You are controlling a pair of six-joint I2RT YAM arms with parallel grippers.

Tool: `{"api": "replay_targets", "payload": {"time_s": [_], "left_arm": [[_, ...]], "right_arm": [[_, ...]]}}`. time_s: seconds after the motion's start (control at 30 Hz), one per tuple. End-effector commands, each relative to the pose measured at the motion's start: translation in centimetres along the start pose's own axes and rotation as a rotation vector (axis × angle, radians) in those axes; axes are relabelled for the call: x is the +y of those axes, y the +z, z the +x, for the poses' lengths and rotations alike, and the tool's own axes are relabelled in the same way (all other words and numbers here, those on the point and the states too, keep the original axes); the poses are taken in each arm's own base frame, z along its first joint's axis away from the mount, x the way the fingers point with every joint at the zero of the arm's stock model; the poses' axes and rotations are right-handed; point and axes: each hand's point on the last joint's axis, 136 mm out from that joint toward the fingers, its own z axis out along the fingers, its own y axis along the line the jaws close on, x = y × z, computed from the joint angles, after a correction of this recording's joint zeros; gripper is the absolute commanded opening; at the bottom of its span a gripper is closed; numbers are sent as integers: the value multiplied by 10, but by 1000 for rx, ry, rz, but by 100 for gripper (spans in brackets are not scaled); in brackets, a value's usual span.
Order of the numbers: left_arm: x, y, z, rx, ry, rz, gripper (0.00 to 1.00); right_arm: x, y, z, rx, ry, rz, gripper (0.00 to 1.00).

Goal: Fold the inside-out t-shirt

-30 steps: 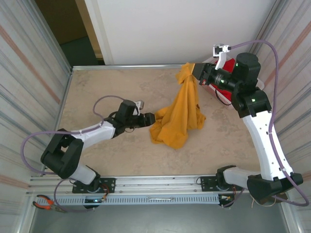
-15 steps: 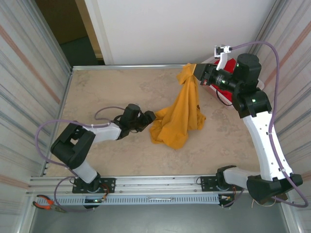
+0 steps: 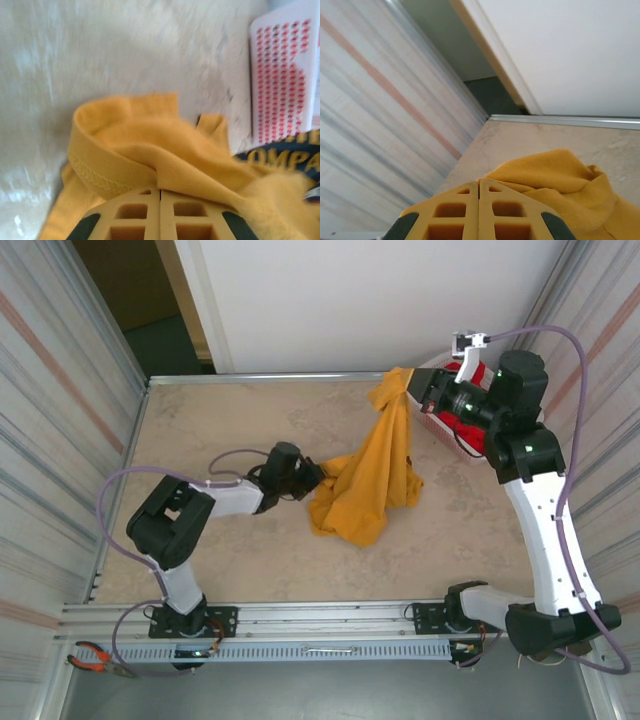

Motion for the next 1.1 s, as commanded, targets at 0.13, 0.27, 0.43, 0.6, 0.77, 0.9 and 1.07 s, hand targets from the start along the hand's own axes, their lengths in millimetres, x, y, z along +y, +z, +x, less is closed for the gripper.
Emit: {"api": "replay_targets", "payload": {"time_s": [0.13, 0.27, 0.43, 0.6, 0.77, 0.9, 1.07], "left_arm": [[-165, -200, -186, -369, 305, 258, 0], [-223, -311, -244, -532, 324, 420, 0], [-259, -383, -254, -650, 350, 547, 0], [-261, -387, -241, -616, 343, 594, 0], [-268, -405, -218, -598, 306, 697, 0], [-272, -423, -201, -631, 341, 656, 0], [-227, -376, -218, -581, 255, 521, 0]], "right_arm": [[-30, -45, -112, -277, 92, 106, 0], [-16, -69, -155, -398, 114, 82, 0], [11, -85, -165, -450, 90, 36, 0], [22, -91, -152, -432, 96, 7, 0], [52, -110, -146, -460, 76, -49, 0], [90, -132, -161, -514, 17, -92, 0], [63, -96, -160, -457, 62, -72, 0]]}}
